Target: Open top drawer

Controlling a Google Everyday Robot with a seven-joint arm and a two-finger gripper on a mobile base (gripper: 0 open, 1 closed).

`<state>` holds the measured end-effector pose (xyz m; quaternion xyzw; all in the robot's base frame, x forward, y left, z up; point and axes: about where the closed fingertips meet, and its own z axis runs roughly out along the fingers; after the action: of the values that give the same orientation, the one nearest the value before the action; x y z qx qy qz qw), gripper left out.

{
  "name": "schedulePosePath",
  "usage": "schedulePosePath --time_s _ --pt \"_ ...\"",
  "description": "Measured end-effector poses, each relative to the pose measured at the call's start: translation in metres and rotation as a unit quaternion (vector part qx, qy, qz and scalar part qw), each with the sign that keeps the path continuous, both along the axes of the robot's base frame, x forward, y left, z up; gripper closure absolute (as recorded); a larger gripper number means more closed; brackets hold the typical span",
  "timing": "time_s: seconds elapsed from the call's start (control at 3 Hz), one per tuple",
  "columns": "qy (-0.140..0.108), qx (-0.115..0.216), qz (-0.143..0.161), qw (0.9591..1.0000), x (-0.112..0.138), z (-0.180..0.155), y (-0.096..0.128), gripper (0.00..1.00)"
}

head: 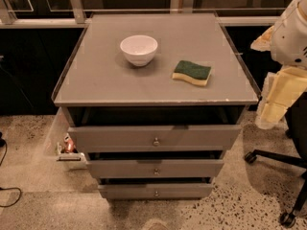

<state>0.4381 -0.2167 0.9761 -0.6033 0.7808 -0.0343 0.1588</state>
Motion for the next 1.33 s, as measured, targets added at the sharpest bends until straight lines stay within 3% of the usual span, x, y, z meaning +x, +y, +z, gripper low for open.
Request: schedulePosePath --time_s 0.33,0.67,1.0,1.33 --pt "0.000 0.000 0.000 1.0000 0.000 0.000 0.000 0.00" --pt "0.016 0.015 -0.001 0.9998 -0.007 -0.027 -0.001 0.00" --pt "0.036 0.040 0.014 0.9985 -0.018 -0.082 0.005 0.00" --pt "0.045 0.069 0.048 0.9954 -0.025 -0.146 0.017 0.00"
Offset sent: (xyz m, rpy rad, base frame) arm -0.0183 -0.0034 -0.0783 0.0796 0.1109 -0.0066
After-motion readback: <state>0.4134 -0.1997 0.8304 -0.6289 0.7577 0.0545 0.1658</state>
